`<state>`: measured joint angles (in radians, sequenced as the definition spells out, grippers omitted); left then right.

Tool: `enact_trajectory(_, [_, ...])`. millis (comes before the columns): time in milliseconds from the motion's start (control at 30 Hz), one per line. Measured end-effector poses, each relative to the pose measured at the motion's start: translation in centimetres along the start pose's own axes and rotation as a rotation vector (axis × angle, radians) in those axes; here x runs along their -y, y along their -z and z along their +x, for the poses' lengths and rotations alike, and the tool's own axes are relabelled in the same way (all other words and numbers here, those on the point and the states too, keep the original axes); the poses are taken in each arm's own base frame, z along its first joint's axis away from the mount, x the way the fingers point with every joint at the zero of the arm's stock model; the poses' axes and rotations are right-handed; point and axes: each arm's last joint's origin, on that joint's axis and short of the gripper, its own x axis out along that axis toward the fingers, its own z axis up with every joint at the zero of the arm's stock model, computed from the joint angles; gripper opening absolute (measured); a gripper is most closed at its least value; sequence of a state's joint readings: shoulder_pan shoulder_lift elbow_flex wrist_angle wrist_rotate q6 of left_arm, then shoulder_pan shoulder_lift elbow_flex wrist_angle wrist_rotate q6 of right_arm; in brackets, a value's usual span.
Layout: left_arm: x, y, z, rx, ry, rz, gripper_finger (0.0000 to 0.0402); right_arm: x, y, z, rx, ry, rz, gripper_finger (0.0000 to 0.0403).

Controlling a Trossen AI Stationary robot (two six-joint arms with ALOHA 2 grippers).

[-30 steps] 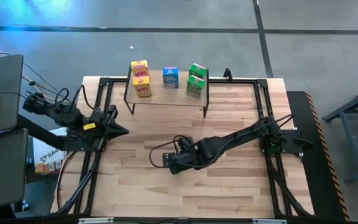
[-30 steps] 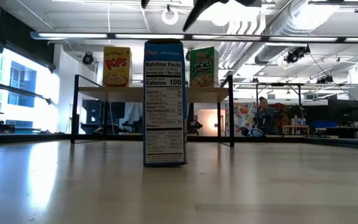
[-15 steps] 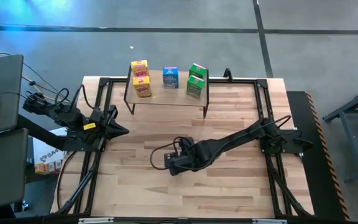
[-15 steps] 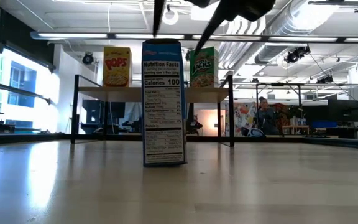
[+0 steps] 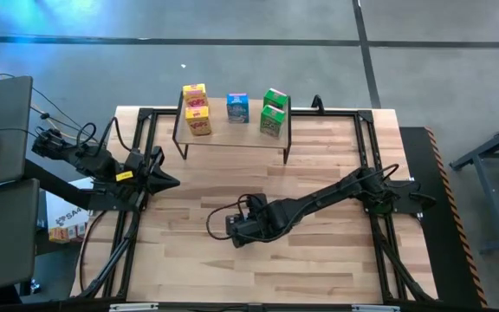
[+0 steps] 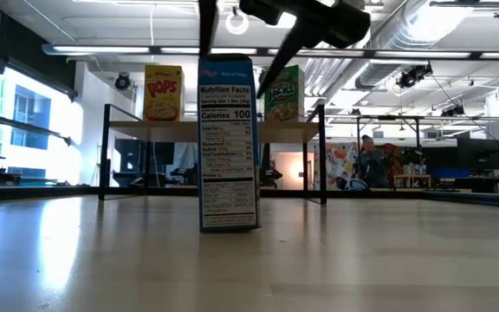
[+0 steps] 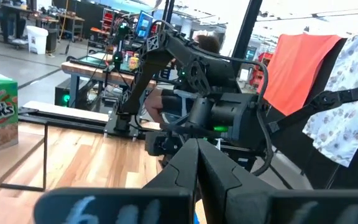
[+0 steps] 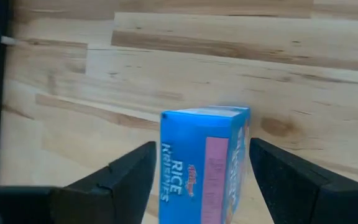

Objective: Stack cereal on shelf
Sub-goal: Put the blue cereal box on the shelf aligned with the other blue cereal box

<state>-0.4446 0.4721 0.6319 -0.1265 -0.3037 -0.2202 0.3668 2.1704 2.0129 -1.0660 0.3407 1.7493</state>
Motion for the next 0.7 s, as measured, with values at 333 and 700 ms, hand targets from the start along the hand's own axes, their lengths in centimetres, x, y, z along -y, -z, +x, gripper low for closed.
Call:
enact_trajectory(333, [-0.1, 0.0, 0.0, 0.005, -0.022, -0.013, 0.0000, -0.1, 0.6, 1.5, -0.007, 0.013, -0.023, 0.0257])
enact_trajectory(700, [-0.1, 0.0, 0.0, 0.009, -0.027, -0.006, 0.0000, 0.3, 1.2, 2.9, -0.014, 0.061, -0.052, 0.0257])
